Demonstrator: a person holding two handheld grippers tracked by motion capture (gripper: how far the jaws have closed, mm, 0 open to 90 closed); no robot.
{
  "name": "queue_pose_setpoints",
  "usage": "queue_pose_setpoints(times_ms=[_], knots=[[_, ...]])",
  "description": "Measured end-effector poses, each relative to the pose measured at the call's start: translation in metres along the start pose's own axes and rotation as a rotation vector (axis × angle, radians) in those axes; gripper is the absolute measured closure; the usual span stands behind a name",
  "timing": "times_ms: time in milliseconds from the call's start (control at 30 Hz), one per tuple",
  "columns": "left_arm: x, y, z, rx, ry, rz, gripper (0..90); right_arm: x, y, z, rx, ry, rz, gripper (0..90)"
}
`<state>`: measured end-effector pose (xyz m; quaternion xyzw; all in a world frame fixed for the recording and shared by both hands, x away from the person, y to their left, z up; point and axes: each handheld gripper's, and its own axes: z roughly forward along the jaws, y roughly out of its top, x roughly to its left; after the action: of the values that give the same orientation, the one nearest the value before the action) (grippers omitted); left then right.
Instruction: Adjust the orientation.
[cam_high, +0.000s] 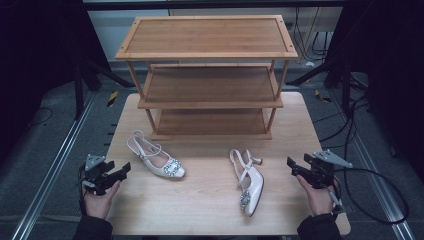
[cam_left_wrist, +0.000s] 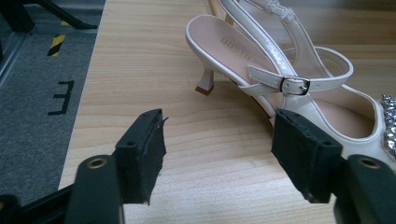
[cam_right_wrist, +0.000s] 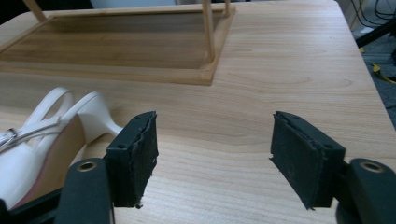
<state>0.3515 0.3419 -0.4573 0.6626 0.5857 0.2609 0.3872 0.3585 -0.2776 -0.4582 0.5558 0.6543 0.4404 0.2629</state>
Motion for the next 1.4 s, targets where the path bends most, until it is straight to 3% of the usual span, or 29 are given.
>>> queue_pose_setpoints(times_ms=[200, 467, 633, 767, 967, 1400], knots=[[-0.001, -0.004, 0.003, 0.011, -0.003, 0.000, 38.9, 0.011, 0.000, -0.002, 0.002, 0.046, -0.046, 39.5], [-0.004, -0.004, 0.005, 0.013, -0.008, 0.025, 38.6, 0.037, 0.009, -0.004, -0.027, 0.119, -0.105, 48.5], [-0.006, -0.004, 0.006, 0.018, -0.005, 0.036, 39.5, 0.051, 0.013, -0.007, -0.023, 0.179, -0.137, 59.6], [-0.008, -0.004, 0.007, 0.026, -0.010, 0.038, 41.8, 0.068, 0.014, -0.007, 0.006, 0.259, -0.155, 74.2], [-0.007, -0.005, 0.008, 0.037, -0.009, 0.040, 44.3, 0.081, 0.008, 0.000, 0.077, 0.318, -0.198, 90.0], [-0.008, -0.006, 0.010, 0.047, -0.013, 0.050, 45.0, 0.089, -0.004, 0.009, 0.143, 0.338, -0.238, 90.0]])
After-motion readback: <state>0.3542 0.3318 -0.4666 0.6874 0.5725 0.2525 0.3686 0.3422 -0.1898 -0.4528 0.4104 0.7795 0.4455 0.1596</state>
